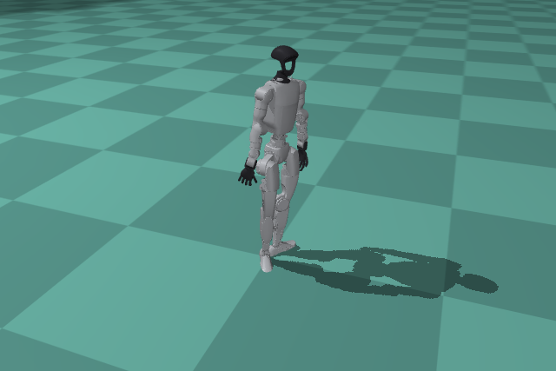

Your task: In place motions

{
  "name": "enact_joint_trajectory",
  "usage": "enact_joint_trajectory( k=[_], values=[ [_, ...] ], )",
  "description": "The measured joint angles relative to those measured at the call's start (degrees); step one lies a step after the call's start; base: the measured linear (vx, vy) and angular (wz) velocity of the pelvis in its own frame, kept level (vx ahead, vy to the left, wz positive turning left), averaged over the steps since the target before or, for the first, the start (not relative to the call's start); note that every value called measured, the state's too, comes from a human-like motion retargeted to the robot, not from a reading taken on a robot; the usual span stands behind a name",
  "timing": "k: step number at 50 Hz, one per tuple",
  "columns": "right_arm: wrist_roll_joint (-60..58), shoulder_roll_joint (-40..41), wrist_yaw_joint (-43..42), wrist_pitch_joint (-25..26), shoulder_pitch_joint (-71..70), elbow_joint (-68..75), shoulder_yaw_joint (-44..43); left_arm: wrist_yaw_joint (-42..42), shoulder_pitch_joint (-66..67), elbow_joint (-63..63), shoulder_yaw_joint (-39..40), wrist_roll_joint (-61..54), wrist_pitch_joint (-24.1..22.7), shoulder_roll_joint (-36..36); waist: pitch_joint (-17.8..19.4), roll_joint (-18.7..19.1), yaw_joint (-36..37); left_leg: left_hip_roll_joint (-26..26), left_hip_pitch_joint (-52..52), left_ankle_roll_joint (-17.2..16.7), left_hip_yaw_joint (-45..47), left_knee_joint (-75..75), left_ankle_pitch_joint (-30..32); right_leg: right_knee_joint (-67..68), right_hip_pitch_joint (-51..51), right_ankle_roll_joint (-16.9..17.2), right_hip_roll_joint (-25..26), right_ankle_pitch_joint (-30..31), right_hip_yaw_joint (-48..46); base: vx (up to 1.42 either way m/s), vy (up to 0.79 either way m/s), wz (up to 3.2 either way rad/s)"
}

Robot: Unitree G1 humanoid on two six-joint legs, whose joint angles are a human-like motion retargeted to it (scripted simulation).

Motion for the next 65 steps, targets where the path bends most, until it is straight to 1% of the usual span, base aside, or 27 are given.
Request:
enact_joint_trajectory(
  k=[4, 10, 15, 18, 20, 22, 23, 25, 26, 27, 28, 30, 32, 35, 37, 38, 40, 41, 42, 43, 45, 47, 50, 55, 61, 65],
  values=[
    [-0.8, 0.3, 0.3, 0.0, 1.6, -0.7, -1.1, 0.4, -1.4, -0.5, -1.5, -1.0, -0.1, -1.1, 0.3, 0.6, -2.0, 0.7, 0.9, -0.6, 1.0, 1.3, -0.2, -1.2, 0.2, 0.5, 0.2, 0.5, 2.1, -0.21, -0.05, -0.22],
    [-2.5, 0.9, 0.4, 0.1, 1.9, -1.8, -0.3, -1.3, -1.5, -3.1, -3.1, -0.8, -0.6, -1.9, 0.2, 1.5, -4.0, 1.7, 3.5, -1.6, 4.7, 3.3, -0.3, -0.9, 0.4, -0.5, 0.7, -0.8, 5.7, -0.14, -0.04, -0.45],
    [-2.3, 1.9, 0.7, -0.3, 1.7, -3.8, 0.4, -1.2, -0.4, -3.3, -3.4, 0.3, -1.0, -2.0, -0.3, 1.2, -4.6, 2.7, 6.9, -2.2, 7.0, 5.7, 0.5, -0.8, 1.3, -0.9, 0.8, -1.9, 9.5, -0.07, -0.08, -0.53],
    [-2.6, 2.5, 1.0, -1.1, 1.5, -5.2, 1.2, -1.1, 1.1, -2.8, -2.0, 1.2, -1.3, -1.9, -0.8, -0.2, -4.3, 3.5, 9.2, -1.9, 8.1, 8.5, 2.6, -1.0, 1.9, -1.3, 0.3, -2.2, 11.9, -0.01, -0.14, -0.76],
    [-2.2, 3.1, 1.1, -2.3, 0.9, -5.9, 2.2, -0.6, 2.0, -2.5, -0.3, 1.4, -1.3, -1.7, -0.6, -2.2, -4.1, 4.1, 10.7, -0.4, 8.4, 11.8, 5.2, -0.8, 2.6, -1.5, -1.2, -2.4, 13.8, -0.05, -0.15, -0.88],
    [-1.3, 3.5, 0.8, -3.3, -0.1, -6.4, 3.5, 0.0, 2.9, -2.3, 1.8, 0.7, -1.2, -1.3, 0.0, -5.1, -4.0, 5.2, 11.4, 2.9, 7.5, 17.6, 8.2, -0.3, 3.4, -1.4, -3.8, -2.6, 15.7, -0.09, -0.2, -0.91],
    [-0.7, 3.7, 0.8, -3.9, -0.7, -6.6, 4.2, 0.3, 3.2, -2.2, 2.8, 0.1, -1.1, -1.1, 0.4, -6.7, -3.8, 6.2, 11.3, 5.1, 6.4, 21.7, 9.4, 0.0, 3.9, -1.3, -5.4, -2.7, 16.7, -0.05, -0.17, -0.94],
    [0.0, 4.0, 0.8, -5.0, -1.9, -7.0, 5.2, 0.5, 3.6, -1.8, 4.5, -1.3, -0.9, -0.5, 1.5, -9.6, -3.2, 10.4, 9.2, 10.8, 2.5, 33.1, 10.8, 0.3, 4.8, -1.2, -7.8, -2.7, 18.5, -0.07, -0.21, -0.91],
    [-0.1, 3.9, 1.0, -5.3, -2.4, -7.3, 5.4, 0.6, 3.6, -1.4, 5.0, -2.0, -0.7, -0.2, 2.0, -9.8, -2.8, 13.1, 6.9, 13.5, -0.9, 38.6, 11.0, 0.2, 4.9, -1.3, -7.7, -2.6, 19.3, -0.08, -0.22, -0.85],
    [-0.1, 3.9, 1.2, -5.6, -2.7, -7.6, 5.6, 0.6, 3.7, -1.1, 5.5, -2.6, -0.5, 0.0, 2.4, -9.7, -2.3, 15.0, 4.4, 15.1, -4.9, 43.1, 11.2, 0.1, 4.9, -1.5, -7.3, -2.5, 20.3, -0.07, -0.16, -0.92],
    [-0.4, 3.7, 1.2, -5.9, -2.8, -7.9, 5.7, 0.8, 3.9, -0.8, 5.9, -3.0, -0.4, -0.1, 2.6, -9.2, -1.4, 15.7, 1.2, 14.3, -10.3, 45.5, 11.6, -0.3, 4.6, -1.9, -6.3, -2.1, 21.6, -0.07, -0.11, -1.12],
    [-0.8, 3.2, 1.1, -6.4, -2.9, -8.1, 5.8, 1.2, 4.5, -0.5, 6.2, -3.7, -0.4, -0.5, 2.7, -8.2, 0.9, 13.4, -4.8, 12.1, -20.8, 46.7, 10.9, -0.8, 3.7, -2.5, -4.8, -1.4, 24.7, -0.08, -0.07, -1.27],
    [-1.1, 2.5, 0.8, -6.4, -3.3, -8.1, 5.7, 1.2, 4.9, -0.8, 6.2, -3.9, -0.5, -1.1, 3.0, -7.7, 2.2, 9.3, -7.7, 10.3, -26.3, 43.3, 8.1, -0.8, 2.5, -2.7, -4.4, -0.9, 27.3, -0.09, -0.08, -1.09],
    [-1.3, 1.4, 0.6, -6.2, -3.4, -7.9, 5.2, 1.3, 5.7, -1.6, 5.8, -3.0, -0.8, -2.2, 3.5, -6.6, 3.3, 3.5, -9.1, 10.5, -31.9, 33.8, 2.8, -0.9, 1.6, -2.7, -3.6, -0.4, 30.5, -0.05, -0.01, -0.91],
    [-1.1, 0.6, 0.6, -5.9, -3.2, -7.3, 4.5, 1.7, 5.9, -1.7, 5.5, -2.3, -1.0, -2.9, 3.9, -5.0, 4.4, 0.2, -9.2, 10.0, -37.2, 25.5, 2.3, -0.9, 1.4, -2.8, -2.0, -0.2, 32.6, 0.08, -0.01, -0.99],
    [-1.0, 0.2, 0.7, -5.7, -3.2, -6.7, 4.0, 2.0, 5.8, -1.5, 5.5, -2.1, -0.9, -3.3, 4.2, -3.9, 5.1, -1.3, -9.2, 9.2, -41.0, 21.1, 3.0, -0.9, 1.5, -2.8, -0.7, -0.1, 33.7, 0.14, 0.01, -1.07],
    [-0.9, -0.3, 0.4, -5.3, -2.8, -5.6, 3.4, 2.4, 6.2, -1.3, 5.6, -2.4, -1.0, -3.8, 4.3, -1.6, 6.2, -3.4, -8.5, 7.4, -48.5, 12.5, 6.4, -0.9, 1.9, -3.1, 2.3, -0.1, 35.5, 0.19, 0.01, -0.98],
    [-1.0, -0.6, 0.3, -5.1, -2.9, -4.7, 3.0, 2.2, 6.4, -1.1, 5.7, -2.8, -1.0, -4.2, 4.4, -1.2, 6.1, -4.3, -7.4, 9.4, -49.9, 9.1, 11.3, -0.9, 2.3, -3.1, 2.8, -0.2, 36.2, 0.26, 0.02, -0.71],
    [-1.2, -0.8, 0.1, -4.8, -2.9, -3.9, 2.8, 2.0, 6.7, -0.8, 6.0, -3.2, -1.0, -4.6, 4.3, -0.7, 5.7, -4.6, -6.4, 10.5, -50.5, 6.7, 13.9, -0.8, 2.7, -3.0, 3.3, -0.3, 36.7, 0.3, 0.02, -0.36],
    [-1.4, -0.9, 0.0, -4.4, -2.7, -3.2, 2.9, 1.6, 7.1, -0.6, 6.4, -3.6, -0.9, -4.9, 3.8, -0.3, 4.3, -4.0, -5.3, 9.5, -49.3, 6.7, 12.2, -0.6, 2.9, -3.0, 3.6, -0.4, 36.6, 0.28, 0.02, -0.28],
    [-1.7, -0.6, -0.4, -3.3, -2.8, -2.4, 3.3, 0.6, 7.2, 0.0, 8.1, -4.0, -0.4, -5.2, 3.4, 0.3, 2.3, -3.0, -3.7, 7.8, -46.9, 4.4, 13.0, -0.1, 2.7, -3.0, 4.4, -0.4, 37.9, 0.2, 0.01, -0.29],
    [-0.3, 0.4, -1.5, -2.8, -2.7, -2.1, 2.7, 0.5, 6.7, -0.1, 8.9, -4.1, -0.1, -5.3, 3.4, 0.2, -0.4, -2.5, -2.3, 7.5, -44.6, 3.4, 12.4, 0.1, 2.7, -2.7, 4.1, -0.6, 37.4, 0.09, 0.0, -0.1],
    [3.4, 1.1, -2.0, -4.4, -1.8, -2.3, 1.2, 1.0, 6.2, -1.5, 7.9, -4.1, -0.5, -4.7, 3.8, 0.0, 0.4, -3.3, -1.0, 8.7, -44.0, 2.5, 11.4, 0.2, 2.8, -2.7, 4.5, -0.3, 39.8, 0.16, -0.03, -0.63],
    [3.5, 2.3, -1.6, -5.1, 0.8, -2.2, 1.2, 0.2, 5.7, -2.8, 5.7, -2.5, -0.3, -3.6, 1.8, -0.7, 2.5, -3.7, -0.8, 9.6, -42.5, 2.7, 9.5, 0.4, 1.7, -1.6, 4.5, 0.4, 43.3, 0.23, -0.03, -0.56],
    [2.5, 3.0, -1.6, -5.2, -0.3, -2.8, 2.8, -0.5, 3.7, -4.1, 6.1, -3.4, -0.5, -3.7, 2.1, -0.5, 0.4, -4.2, -0.1, 10.4, -42.0, 2.8, 7.7, 1.0, 1.4, -0.7, 4.3, 0.6, 44.0, 0.09, 0.04, -0.26],
    [2.3, 3.3, -1.1, -5.4, -0.4, -4.4, 2.9, -0.2, 3.3, -4.5, 5.3, -3.6, -0.8, -3.7, 1.5, -0.4, 0.5, -4.6, 0.0, 10.6, -41.1, 2.4, 7.0, 1.2, 0.8, -0.1, 4.0, 0.8, 44.3, 0.11, 0.03, -0.24]
  ],
)
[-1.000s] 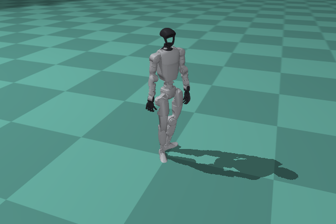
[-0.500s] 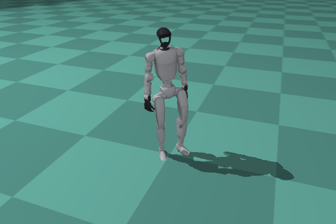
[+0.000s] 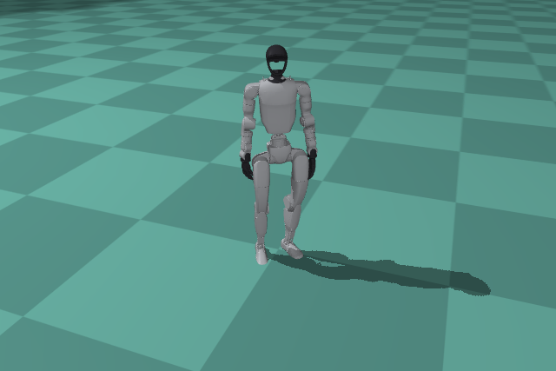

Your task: In place motions

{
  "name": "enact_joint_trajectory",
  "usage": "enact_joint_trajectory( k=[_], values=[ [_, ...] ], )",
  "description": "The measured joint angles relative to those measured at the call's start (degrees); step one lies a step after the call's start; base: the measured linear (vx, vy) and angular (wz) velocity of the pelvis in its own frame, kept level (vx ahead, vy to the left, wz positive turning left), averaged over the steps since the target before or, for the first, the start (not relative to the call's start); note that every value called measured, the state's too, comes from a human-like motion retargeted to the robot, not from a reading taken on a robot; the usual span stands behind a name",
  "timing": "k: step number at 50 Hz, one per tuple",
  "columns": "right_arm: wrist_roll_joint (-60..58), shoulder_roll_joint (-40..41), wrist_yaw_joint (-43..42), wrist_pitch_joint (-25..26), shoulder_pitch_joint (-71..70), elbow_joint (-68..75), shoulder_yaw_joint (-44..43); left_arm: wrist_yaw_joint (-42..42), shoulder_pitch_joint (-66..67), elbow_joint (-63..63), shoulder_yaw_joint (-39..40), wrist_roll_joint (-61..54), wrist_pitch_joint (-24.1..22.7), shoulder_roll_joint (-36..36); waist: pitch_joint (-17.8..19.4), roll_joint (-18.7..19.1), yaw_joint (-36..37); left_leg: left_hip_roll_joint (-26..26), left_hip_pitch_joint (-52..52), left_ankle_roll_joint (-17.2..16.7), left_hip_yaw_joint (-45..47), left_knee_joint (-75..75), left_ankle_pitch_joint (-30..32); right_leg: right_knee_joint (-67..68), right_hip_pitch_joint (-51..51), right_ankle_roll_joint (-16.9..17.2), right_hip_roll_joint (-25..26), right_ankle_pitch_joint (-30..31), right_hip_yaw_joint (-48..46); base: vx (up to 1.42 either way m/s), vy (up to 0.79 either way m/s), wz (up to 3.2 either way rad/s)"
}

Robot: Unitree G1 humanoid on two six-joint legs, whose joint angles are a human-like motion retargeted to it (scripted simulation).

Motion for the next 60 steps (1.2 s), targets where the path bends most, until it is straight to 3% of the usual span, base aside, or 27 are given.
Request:
enact_joint_trajectory(
  k=[23, 33, 38, 45, 47, 52, 60],
  values=[
    [0.7, 0.2, 0.8, -0.4, -1.4, -2.4, 0.7, 0.6, 1.9, 4.7, 0.4, 1.8, 0.8, 0.0, 1.3, -0.8, 0.1, -1.8, -0.3, 0.7, 1.0, -0.1, -3.0, 0.6, -1.5, 2.8, -1.5, 1.5, 0.6, 0.01, 0.01, -0.05],
    [1.3, 0.1, 0.4, 0.0, -0.8, -0.7, 0.6, -1.7, 2.1, 4.2, 0.4, 1.6, -1.1, -0.2, 1.3, 0.5, 0.6, -0.1, -2.3, 0.1, -0.2, 1.4, -4.0, 6.4, -4.0, 3.0, -0.1, -1.2, 1.9, 0.0, 0.0, 0.0],
    [1.8, 0.4, 0.3, -0.1, -0.8, -0.5, 0.9, -1.6, 1.5, 3.0, 0.6, 1.1, -0.9, 0.3, 1.5, 1.1, -0.9, 1.1, -3.5, -0.8, -2.1, 2.8, -3.9, 10.1, -5.4, 2.7, 2.5, -1.9, 7.7, -0.04, -0.01, 0.51],
    [1.2, 0.2, 0.3, -0.3, -0.1, 0.6, 0.5, -1.8, 0.5, 1.7, -0.3, 0.9, -1.1, 1.4, 0.9, 0.4, -3.0, 0.1, -6.3, -1.7, -9.0, 5.9, -3.2, 8.5, -4.2, 8.0, 5.2, -3.2, 23.0, 0.01, -0.04, 1.1],
    [1.1, 0.0, 0.4, -0.3, -0.2, 1.1, 0.2, -1.8, 0.0, 1.2, -0.3, 0.8, -1.3, 1.7, 0.7, 0.4, -2.8, 0.0, -7.5, -2.1, -11.2, 6.8, -2.9, 9.3, -4.1, 8.1, 5.0, -4.5, 21.4, 0.0, -0.07, 1.2],
    [1.6, -0.7, 0.3, -0.4, -0.7, 2.2, 0.1, -1.9, -1.8, -0.4, -0.2, -0.8, -2.6, 1.8, 2.5, 0.0, 0.6, -0.5, -9.3, -3.5, -15.2, 8.6, -1.6, 9.7, -2.7, 4.2, 4.5, -6.6, 14.5, -0.05, -0.05, 1.13],
    [-0.6, -3.5, 0.3, -1.2, 0.1, 2.4, -0.7, -2.6, -3.2, -2.5, -2.4, -1.6, -4.6, 0.8, 4.4, 0.0, 5.5, -2.7, -14.9, -7.4, -25.0, 10.9, -0.9, 6.9, -0.1, 4.0, 1.3, -8.1, -2.8, -0.03, 0.03, 2.08]
  ],
)
